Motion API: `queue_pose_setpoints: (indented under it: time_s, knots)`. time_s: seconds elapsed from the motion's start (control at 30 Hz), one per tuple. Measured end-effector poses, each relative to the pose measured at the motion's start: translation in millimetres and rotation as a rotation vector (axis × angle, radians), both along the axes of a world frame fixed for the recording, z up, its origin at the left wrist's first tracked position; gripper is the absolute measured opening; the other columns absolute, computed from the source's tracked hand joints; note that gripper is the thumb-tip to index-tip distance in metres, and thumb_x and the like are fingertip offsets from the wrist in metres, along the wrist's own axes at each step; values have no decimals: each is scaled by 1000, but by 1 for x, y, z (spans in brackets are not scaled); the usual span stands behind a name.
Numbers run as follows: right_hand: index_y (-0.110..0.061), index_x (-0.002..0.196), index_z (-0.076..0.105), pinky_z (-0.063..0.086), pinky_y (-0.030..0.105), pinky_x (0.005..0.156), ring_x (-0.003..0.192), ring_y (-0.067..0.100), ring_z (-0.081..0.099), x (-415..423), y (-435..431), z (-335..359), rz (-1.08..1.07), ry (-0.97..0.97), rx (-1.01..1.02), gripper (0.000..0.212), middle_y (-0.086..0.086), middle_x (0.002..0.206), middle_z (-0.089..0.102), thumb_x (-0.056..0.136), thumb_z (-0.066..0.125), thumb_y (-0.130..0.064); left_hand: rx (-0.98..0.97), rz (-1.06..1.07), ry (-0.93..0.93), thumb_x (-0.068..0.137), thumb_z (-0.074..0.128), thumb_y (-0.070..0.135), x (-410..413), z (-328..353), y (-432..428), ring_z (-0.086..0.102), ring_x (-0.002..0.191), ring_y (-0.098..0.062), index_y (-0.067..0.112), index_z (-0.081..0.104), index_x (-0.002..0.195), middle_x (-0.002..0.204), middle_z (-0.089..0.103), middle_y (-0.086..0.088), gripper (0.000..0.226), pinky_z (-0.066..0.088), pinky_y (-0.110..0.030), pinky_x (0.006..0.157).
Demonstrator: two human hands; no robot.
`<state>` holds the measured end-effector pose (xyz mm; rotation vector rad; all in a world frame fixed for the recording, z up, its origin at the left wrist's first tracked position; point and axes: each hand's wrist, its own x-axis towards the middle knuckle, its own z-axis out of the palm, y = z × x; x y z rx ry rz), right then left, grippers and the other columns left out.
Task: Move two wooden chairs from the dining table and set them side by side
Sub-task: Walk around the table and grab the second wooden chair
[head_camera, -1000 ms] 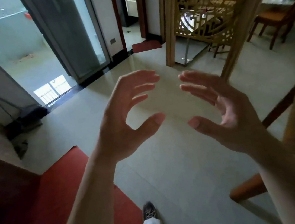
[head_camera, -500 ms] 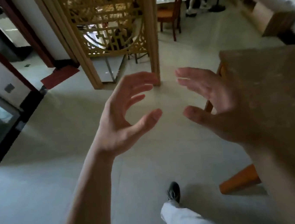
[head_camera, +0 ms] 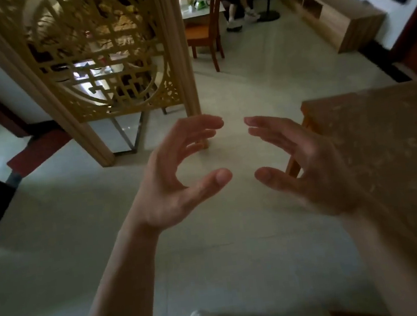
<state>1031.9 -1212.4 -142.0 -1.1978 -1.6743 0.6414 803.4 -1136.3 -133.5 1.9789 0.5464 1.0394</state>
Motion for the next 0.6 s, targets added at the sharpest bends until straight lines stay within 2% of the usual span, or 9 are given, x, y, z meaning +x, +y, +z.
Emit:
queue_pose_setpoints:
  time_s: [0.1, 0.17, 0.27, 0.47, 0.6]
  knots:
    - [-27, 145, 46, 46, 41, 114, 137, 7, 53, 10, 60, -10, -65, -42, 9, 72, -6, 149, 55, 85, 70, -58, 3, -61, 18, 91, 72, 61, 16, -12, 70, 61, 135, -29, 23, 52, 140, 144, 61, -7, 65, 54, -57, 105]
    - [-26, 145, 47, 46, 43, 113, 136, 9, 54, 16, 99, -18, -115, -53, 15, 71, -5, 149, 56, 85, 71, -53, 4, -98, 34, 90, 71, 63, 27, -18, 120, 60, 136, -26, 26, 51, 139, 144, 60, -7, 65, 54, -56, 107]
    - [-26, 145, 49, 48, 46, 111, 134, 12, 56, 25, 152, -19, -214, -65, 20, 71, -4, 146, 58, 85, 71, -57, 5, -170, 33, 90, 70, 66, 46, -20, 191, 60, 136, -24, 31, 50, 138, 145, 60, -5, 63, 53, -54, 109]
    - [-20, 142, 50, 53, 51, 105, 131, 20, 60, 47, 244, -9, -463, -47, 68, 68, 6, 144, 60, 88, 68, -58, 32, -412, 60, 90, 68, 65, 109, -4, 324, 60, 135, -26, 20, 49, 138, 143, 60, -8, 69, 54, -56, 107]
    - [-11, 142, 51, 55, 53, 100, 130, 24, 61, 77, 275, -11, -619, -49, 70, 69, 10, 142, 61, 90, 68, -53, 40, -570, 45, 90, 68, 66, 168, -6, 378, 61, 134, -27, 16, 49, 138, 142, 60, -8, 72, 55, -55, 106]
